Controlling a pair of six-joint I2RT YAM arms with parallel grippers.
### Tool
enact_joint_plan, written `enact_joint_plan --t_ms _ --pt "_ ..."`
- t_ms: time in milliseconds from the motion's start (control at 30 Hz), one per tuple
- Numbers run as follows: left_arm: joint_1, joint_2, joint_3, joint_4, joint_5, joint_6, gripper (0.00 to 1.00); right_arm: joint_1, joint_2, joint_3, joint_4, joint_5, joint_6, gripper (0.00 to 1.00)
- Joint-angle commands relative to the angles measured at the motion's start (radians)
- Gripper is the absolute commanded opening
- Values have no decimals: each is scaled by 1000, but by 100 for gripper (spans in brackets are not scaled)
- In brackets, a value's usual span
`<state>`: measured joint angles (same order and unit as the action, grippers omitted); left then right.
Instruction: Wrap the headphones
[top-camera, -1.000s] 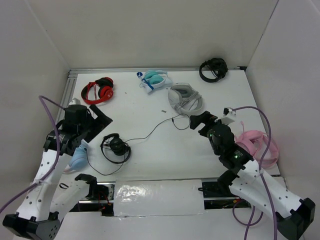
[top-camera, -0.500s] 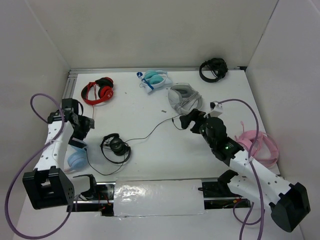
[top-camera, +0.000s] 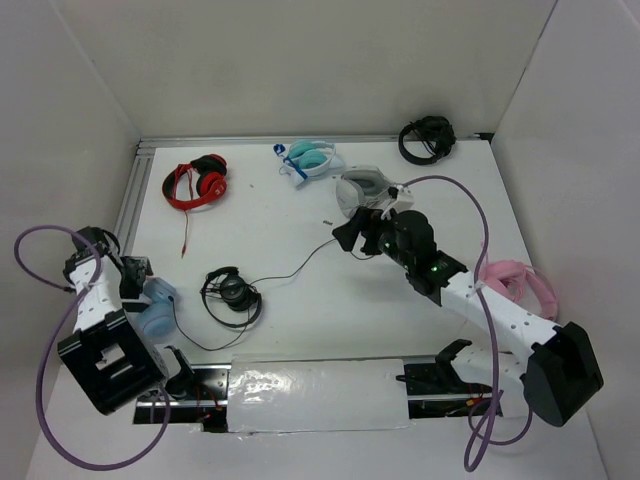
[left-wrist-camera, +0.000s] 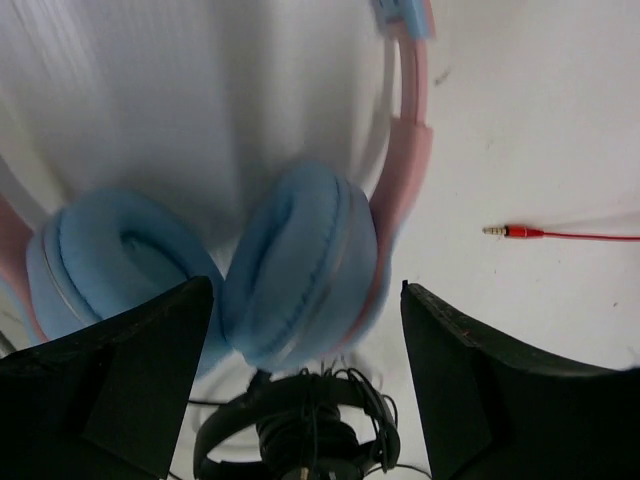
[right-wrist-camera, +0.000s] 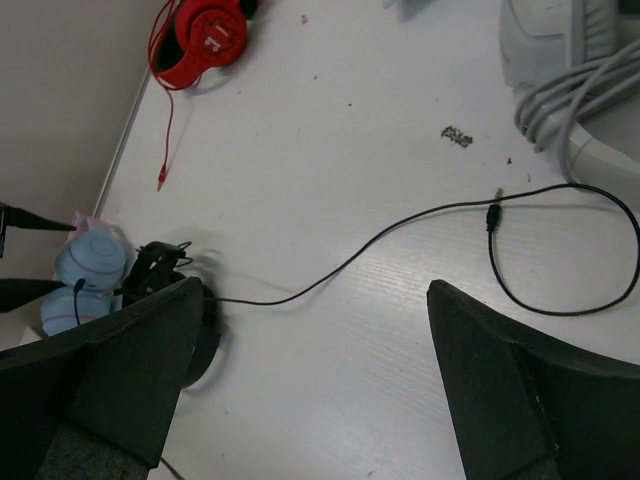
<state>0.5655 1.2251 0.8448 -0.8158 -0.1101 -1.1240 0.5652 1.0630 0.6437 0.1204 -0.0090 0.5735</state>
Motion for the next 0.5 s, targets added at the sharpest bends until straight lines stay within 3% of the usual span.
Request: enact_joint_plan --t_ms 0,133,300,467 --pt "95 -48 -71 165 151 131 88 -4 49 94 78 -86 -34 100" --pt "163 -76 -130 257 196 139 90 -1 98 108 111 -132 -21 100" --pt "165 -35 -132 290 231 118 91 21 156 157 101 -151 -41 100" --pt "64 27 -90 278 181 69 94 35 163 166 111 -144 -64 100"
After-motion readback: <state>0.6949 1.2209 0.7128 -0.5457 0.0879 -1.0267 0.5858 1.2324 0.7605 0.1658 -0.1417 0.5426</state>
